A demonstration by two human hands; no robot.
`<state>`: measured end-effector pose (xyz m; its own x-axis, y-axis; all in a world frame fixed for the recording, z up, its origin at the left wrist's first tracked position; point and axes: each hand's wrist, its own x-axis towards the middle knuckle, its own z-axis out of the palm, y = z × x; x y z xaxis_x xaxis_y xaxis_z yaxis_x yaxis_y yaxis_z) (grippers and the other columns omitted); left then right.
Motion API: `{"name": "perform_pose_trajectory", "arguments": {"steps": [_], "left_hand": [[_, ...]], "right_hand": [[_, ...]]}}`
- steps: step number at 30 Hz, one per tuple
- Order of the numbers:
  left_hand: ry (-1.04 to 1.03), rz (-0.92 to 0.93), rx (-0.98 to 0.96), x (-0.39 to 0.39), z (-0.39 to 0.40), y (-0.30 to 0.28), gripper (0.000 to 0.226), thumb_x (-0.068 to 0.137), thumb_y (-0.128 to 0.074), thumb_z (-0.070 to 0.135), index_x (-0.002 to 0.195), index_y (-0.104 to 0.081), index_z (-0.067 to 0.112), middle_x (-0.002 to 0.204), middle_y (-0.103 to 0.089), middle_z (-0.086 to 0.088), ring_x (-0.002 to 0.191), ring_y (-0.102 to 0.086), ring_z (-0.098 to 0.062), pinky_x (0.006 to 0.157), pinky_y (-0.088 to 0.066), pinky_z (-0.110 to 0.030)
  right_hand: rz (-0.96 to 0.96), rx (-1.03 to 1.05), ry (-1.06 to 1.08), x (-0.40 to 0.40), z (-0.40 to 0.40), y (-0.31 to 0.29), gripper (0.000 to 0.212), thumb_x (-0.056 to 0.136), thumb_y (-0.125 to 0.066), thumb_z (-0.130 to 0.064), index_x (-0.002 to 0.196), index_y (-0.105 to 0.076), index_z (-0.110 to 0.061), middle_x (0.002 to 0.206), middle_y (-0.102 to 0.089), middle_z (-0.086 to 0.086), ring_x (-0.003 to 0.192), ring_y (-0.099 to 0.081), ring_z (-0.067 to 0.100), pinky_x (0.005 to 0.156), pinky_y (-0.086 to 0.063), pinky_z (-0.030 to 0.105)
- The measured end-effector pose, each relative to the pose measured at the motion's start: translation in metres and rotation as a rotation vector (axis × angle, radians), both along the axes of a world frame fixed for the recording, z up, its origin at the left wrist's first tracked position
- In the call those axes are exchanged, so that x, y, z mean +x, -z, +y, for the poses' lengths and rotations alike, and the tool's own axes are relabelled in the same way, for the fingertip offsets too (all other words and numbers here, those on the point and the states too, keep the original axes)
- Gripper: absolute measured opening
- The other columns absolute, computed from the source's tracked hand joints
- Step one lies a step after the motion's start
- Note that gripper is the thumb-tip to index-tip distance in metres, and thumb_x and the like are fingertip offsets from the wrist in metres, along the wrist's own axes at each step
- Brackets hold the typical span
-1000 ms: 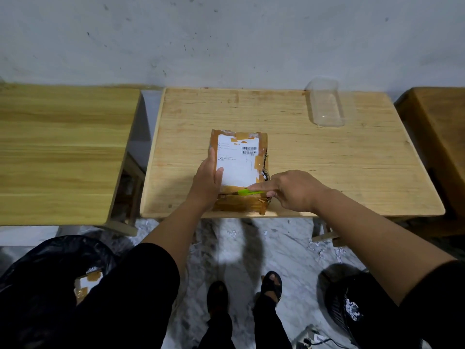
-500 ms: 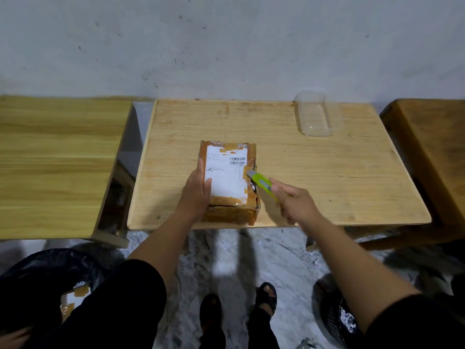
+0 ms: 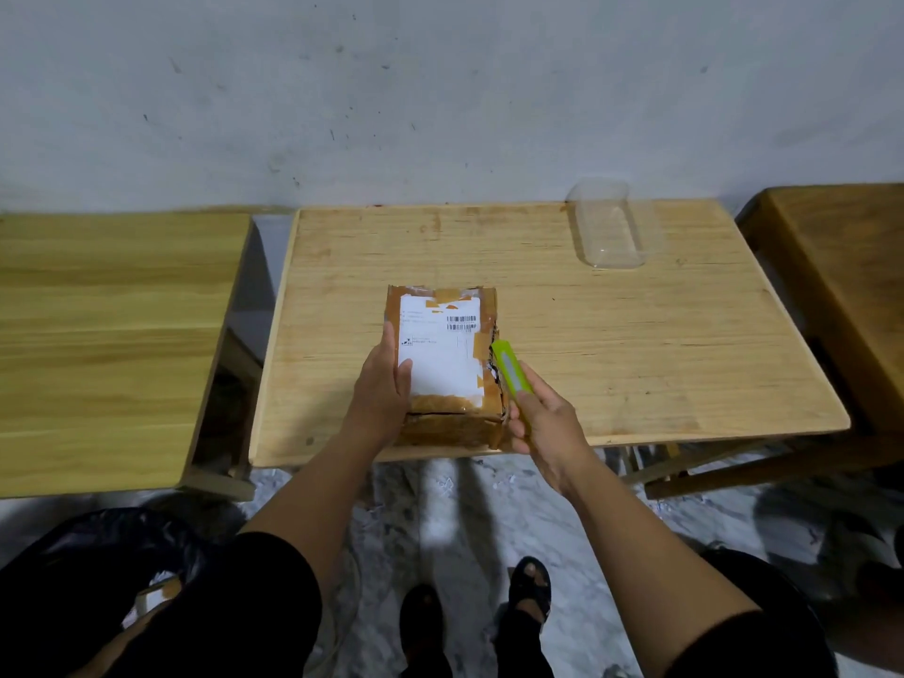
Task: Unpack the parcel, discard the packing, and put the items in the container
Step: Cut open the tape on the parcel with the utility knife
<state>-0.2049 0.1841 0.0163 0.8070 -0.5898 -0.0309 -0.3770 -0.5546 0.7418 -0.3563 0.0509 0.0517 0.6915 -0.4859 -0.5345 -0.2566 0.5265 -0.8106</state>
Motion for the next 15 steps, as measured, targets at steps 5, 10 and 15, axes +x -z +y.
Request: {"name": "perform_pose_trajectory", "arguments": {"steps": [5,10,15], "left_hand": [[-0.003,0.017,0.0,-0.0011,0.0001,-0.0029,0.057,0.099,-0.034,0.019,0.147,-0.005,0.009,0.147,-0.034,-0.015,0.132,-0.033,-0.026,0.101,-0.027,-0.028],[0.001,0.018,-0.002,-0.002,0.0008,-0.0041,0.057,0.099,-0.034,0.018,0.147,-0.005,0.008,0.145,-0.036,-0.016,0.13,-0.034,-0.027,0.102,-0.029,-0.032],[0.001,0.016,-0.004,-0.0012,0.0018,-0.0024,0.057,0.099,-0.033,0.019,0.147,-0.005,0.009,0.141,-0.04,-0.016,0.125,-0.038,-0.027,0.099,-0.033,-0.034]], "right_hand": [[0.036,-0.02,-0.073,0.0022,-0.0049,-0.002,0.049,0.098,-0.035,-0.008,0.143,-0.03,-0.027,0.068,-0.046,0.002,0.054,-0.039,0.01,0.039,-0.031,0.02],[0.1,-0.024,-0.099,0.0011,-0.0096,0.0008,0.054,0.093,-0.033,-0.004,0.142,-0.033,-0.026,0.074,-0.05,0.007,0.057,-0.043,0.016,0.041,-0.037,0.024],[0.154,-0.179,-0.141,-0.0041,-0.0025,0.0042,0.05,0.097,-0.04,-0.013,0.142,-0.03,-0.034,0.086,-0.059,0.006,0.071,-0.057,0.018,0.074,-0.052,0.036]]}}
